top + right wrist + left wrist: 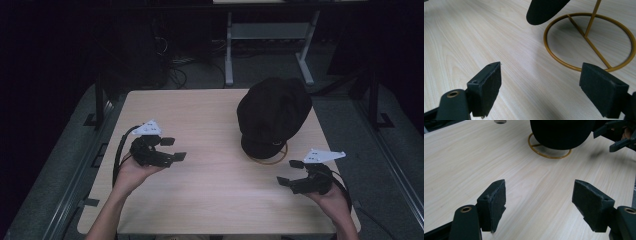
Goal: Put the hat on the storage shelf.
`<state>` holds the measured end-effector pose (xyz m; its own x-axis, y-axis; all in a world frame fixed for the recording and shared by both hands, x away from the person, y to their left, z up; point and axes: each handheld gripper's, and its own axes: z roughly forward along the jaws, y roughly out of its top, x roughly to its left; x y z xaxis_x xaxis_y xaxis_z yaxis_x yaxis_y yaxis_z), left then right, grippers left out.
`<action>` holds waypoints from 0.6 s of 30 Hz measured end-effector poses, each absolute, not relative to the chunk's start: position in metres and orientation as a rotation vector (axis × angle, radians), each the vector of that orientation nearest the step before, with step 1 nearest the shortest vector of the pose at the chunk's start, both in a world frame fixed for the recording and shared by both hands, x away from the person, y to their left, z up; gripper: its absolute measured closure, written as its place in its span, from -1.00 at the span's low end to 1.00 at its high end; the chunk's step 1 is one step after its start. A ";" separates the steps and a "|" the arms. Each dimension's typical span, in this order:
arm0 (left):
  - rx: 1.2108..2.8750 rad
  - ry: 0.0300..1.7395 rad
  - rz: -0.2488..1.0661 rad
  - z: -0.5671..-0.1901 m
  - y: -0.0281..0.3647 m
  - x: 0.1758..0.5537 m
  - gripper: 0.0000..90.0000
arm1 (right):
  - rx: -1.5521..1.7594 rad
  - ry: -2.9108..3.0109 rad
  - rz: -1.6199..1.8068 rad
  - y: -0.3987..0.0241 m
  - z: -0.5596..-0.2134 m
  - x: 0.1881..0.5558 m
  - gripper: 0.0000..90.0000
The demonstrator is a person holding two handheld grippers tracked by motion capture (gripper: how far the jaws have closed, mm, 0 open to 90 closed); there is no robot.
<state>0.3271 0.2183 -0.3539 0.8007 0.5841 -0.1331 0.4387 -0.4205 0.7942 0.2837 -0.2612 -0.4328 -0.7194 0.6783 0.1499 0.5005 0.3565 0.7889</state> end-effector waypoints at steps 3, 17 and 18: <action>2.082 0.763 0.212 -0.358 0.222 0.323 -0.41 | 1.056 2.418 1.291 -0.261 -0.433 0.283 -0.62; 2.114 0.794 0.273 -0.370 0.236 0.306 -0.42 | 1.066 2.410 1.299 -0.261 -0.434 0.280 -0.62; 2.117 0.793 0.277 -0.371 0.237 0.305 -0.42 | 1.064 2.411 1.299 -0.261 -0.434 0.280 -0.62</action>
